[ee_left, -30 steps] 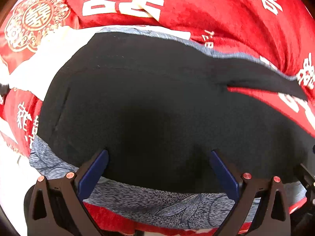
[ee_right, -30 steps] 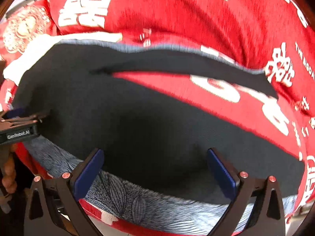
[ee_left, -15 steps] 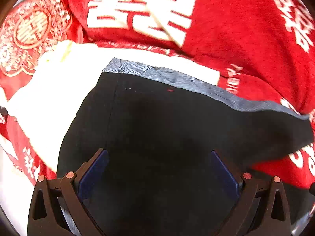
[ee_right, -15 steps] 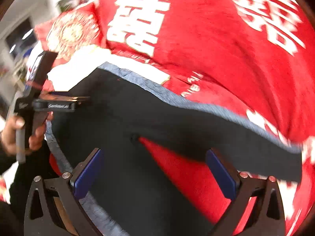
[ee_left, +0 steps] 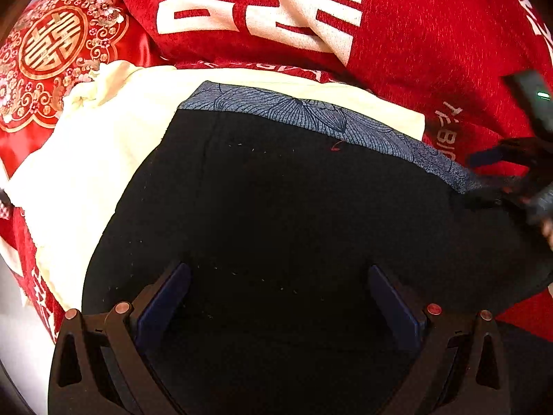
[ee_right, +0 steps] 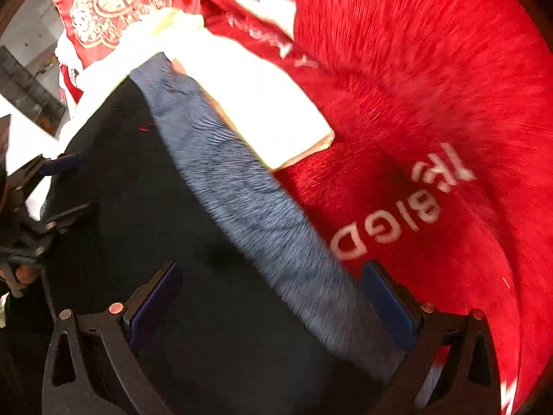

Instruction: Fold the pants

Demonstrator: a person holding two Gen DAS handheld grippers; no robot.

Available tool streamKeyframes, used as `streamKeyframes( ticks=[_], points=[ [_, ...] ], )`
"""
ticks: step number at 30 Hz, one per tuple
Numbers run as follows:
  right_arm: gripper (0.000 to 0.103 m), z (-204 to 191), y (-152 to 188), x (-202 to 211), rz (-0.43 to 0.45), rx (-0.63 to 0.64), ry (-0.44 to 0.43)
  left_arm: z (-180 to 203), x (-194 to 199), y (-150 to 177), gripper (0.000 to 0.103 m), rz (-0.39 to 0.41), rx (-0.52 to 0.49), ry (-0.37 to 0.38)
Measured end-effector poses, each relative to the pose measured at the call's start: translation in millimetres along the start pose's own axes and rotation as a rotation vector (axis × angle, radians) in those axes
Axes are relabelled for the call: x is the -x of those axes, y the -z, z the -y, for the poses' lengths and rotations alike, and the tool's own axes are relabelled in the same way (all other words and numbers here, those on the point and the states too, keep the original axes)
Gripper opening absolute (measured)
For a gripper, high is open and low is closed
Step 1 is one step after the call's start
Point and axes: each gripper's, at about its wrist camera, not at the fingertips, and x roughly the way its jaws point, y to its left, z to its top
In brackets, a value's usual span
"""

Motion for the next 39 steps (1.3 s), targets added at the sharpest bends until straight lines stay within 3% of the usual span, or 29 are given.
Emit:
streamKeyframes(
  ticks=[2,5,6,8,10,15,18,23,25,28,31,35,37,38,39],
  points=[
    [0.098,10.8,-5.4,-17.5,-0.035,-0.013,-0.059,-2.5,-0.7,0.6,0.103,0.006,-0.004,0.011],
    [0.046,6.8,-7.8,-26.2,-0.062,0.022,-0.147,-4.3,-0.8,-2.0,0.103,-0.009,-0.007,0.031],
    [0.015,0.7,-7.3,-20.8,-0.048,0.052,-0.147,-5.7,-0.7,-4.0,0.103,-0.017,-0.003,0.040],
    [0.010,-14.6,-3.7,-7.7,-0.037,0.118,-0.096,-10.5,1.4,-7.9,0.103,-0.035,0.024,0.063],
    [0.010,-33.1,1.5,9.6,0.000,0.158,-0.045,-18.9,5.8,-13.0,0.103,-0.055,0.089,0.118],
    [0.010,-86.0,28.8,65.4,0.167,0.195,0.117,-37.1,20.4,-29.6,0.102,-0.132,0.303,0.377],
    [0.010,-117.6,49.6,90.9,0.259,0.187,0.211,-33.9,41.8,-46.3,0.102,-0.092,0.335,0.407],
    [0.010,-189.3,80.8,94.7,0.299,0.309,0.436,-30.3,71.2,-70.2,0.103,-0.066,0.445,0.473],
    [0.009,-202.0,91.8,91.0,0.300,0.316,0.483,-30.6,73.5,-75.8,0.103,-0.094,0.496,0.434],
    [0.007,-225.2,103.3,89.5,0.316,0.342,0.538,-30.2,61.7,-81.4,0.102,-0.150,0.548,0.312],
    [0.003,-241.1,110.8,83.0,0.320,0.371,0.550,-30.7,37.5,-77.0,0.102,-0.182,0.603,0.312],
    [0.003,-250.4,115.7,70.4,0.287,0.405,0.563,-32.5,19.7,-69.9,0.067,-0.179,0.561,0.291],
    [0.004,-240.0,114.9,77.4,0.289,0.361,0.516,-26.9,0.6,-70.9,0.062,-0.231,0.539,0.277],
    [0.012,-230.3,114.4,86.7,0.311,0.325,0.469,-27.6,-9.2,-70.6,0.050,-0.253,0.539,0.274],
    [0.049,-218.3,112.8,95.0,0.326,0.286,0.441,-30.2,-16.7,-69.2,0.049,-0.257,0.541,0.270]
  ],
)
